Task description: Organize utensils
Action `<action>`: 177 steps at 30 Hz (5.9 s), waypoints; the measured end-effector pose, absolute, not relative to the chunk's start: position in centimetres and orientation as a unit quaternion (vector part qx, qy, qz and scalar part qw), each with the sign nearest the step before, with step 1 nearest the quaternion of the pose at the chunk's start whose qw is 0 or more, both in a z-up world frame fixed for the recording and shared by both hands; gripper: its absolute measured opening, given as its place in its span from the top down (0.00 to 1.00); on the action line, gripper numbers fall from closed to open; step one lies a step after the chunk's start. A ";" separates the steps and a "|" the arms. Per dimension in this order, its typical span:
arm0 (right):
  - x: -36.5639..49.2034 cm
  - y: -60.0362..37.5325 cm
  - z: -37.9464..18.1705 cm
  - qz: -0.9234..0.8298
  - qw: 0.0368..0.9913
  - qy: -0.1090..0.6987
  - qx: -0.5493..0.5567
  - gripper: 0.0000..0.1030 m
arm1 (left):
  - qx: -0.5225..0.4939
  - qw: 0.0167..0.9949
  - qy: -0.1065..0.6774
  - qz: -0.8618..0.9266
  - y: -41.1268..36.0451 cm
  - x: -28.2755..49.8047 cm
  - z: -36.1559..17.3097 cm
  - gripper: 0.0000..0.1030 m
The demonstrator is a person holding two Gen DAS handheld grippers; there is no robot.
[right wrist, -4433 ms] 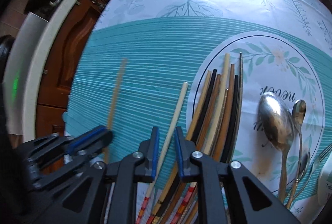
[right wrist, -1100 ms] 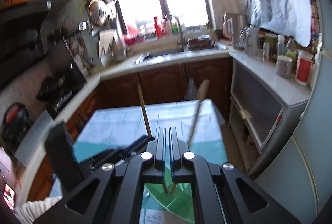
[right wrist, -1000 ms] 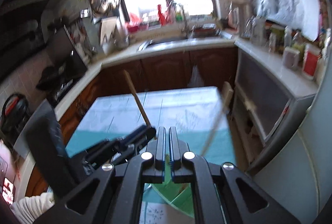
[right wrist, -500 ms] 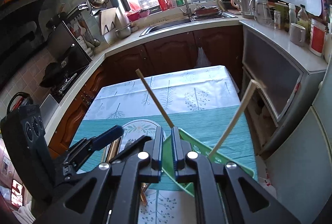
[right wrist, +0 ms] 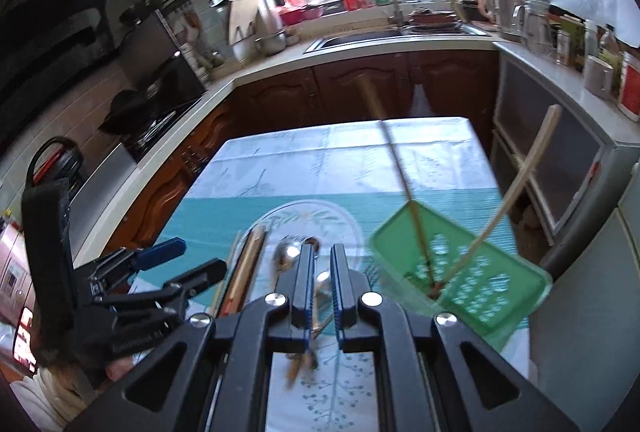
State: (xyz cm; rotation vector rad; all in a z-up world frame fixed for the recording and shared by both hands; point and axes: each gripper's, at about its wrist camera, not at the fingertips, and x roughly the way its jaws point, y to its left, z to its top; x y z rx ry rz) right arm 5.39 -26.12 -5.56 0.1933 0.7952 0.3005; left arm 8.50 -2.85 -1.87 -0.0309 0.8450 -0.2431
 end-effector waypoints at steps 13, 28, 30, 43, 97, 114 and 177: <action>6.8 -19.0 -8.6 0.211 0.868 0.447 0.055 0.92 | -0.046 0.899 0.430 -0.067 6.3 6.6 -2.1 0.35; 11.7 -15.3 -14.1 0.231 0.804 0.539 0.096 0.92 | -0.041 0.815 0.575 -0.048 6.7 16.1 -11.9 0.64; 12.2 -15.1 -15.0 0.227 0.797 0.550 0.101 0.92 | -0.049 0.797 0.600 -0.048 6.8 17.6 -13.5 0.72; 12.7 -14.5 -16.5 0.224 0.790 0.563 0.095 0.92 | 0.036 0.783 0.620 -0.032 2.7 20.7 -15.1 0.74; 17.8 -12.1 -19.1 0.232 0.731 0.626 0.140 0.92 | -0.070 0.791 0.605 -0.054 10.2 16.9 -13.0 0.96; 19.3 -11.1 -21.0 0.175 0.727 0.657 0.102 0.92 | -0.084 0.792 0.600 -0.073 11.4 16.7 -13.1 0.96; 19.0 -5.4 -21.2 0.222 0.701 0.676 0.050 0.90 | -0.095 0.789 0.600 -0.091 12.9 16.6 -12.7 0.96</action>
